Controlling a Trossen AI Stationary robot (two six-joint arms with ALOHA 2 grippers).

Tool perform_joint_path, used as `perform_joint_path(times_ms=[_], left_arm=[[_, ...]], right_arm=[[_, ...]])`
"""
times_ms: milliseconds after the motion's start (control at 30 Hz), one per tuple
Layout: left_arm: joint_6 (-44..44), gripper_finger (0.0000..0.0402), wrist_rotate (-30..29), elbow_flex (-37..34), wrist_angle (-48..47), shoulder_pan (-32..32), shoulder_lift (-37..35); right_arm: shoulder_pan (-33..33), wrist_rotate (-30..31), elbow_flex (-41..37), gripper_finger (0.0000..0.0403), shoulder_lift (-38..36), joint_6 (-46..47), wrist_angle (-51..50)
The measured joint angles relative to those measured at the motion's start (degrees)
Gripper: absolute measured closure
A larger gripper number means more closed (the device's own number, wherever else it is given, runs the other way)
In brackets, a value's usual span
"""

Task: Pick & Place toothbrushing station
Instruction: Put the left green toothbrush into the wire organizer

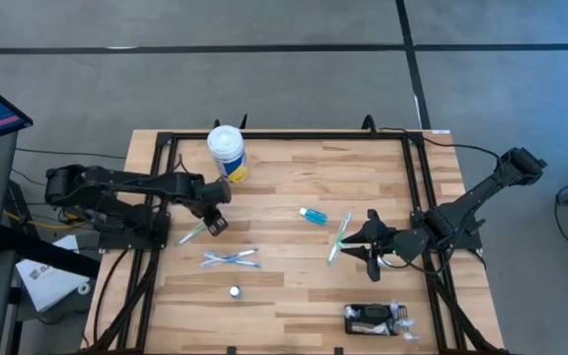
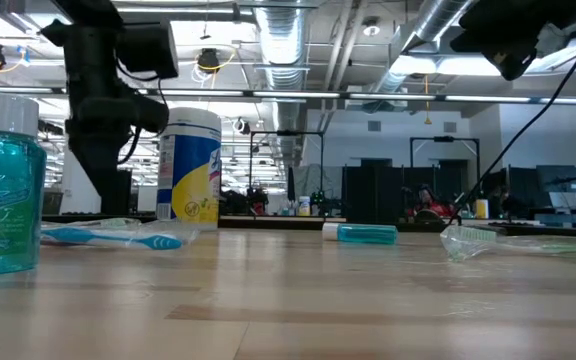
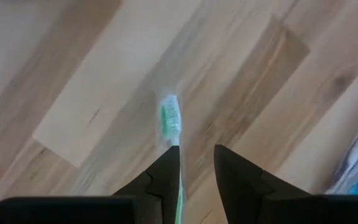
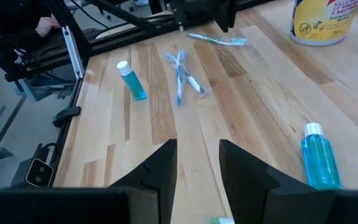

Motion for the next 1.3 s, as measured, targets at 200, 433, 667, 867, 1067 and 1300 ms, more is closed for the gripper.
perform_joint_path(times_ms=[200,433,667,867,1067,1300], left_arm=[[0.2,0.0307,0.2,0.0,-0.4,0.0,3.6],[0.4,0.0307,-0.8,0.0,-1.7,0.0,5.4],[1.8,0.0307,-1.9,0.0,-1.1,0.0,5.8],[1.9,0.0307,-2.0,0.0,-0.4,0.0,5.8],[1.9,0.0307,-2.9,-0.6,0.9,0.0,5.8],[1.9,0.0307,-1.5,-4.5,3.9,0.0,5.8]], right_arm=[[0.0,0.0,0.0,0.0292,0.0,0.4,0.1],[0.0,0.0,0.0,0.0292,0.0,0.4,0.2],[0.0,0.0,0.0,0.0292,0.0,0.4,0.2],[0.0,0.0,0.0,0.0292,0.0,0.4,0.2],[0.0,0.0,0.0,0.0292,0.0,0.4,0.2],[0.0,0.0,0.0,0.0292,0.0,0.4,0.2]])
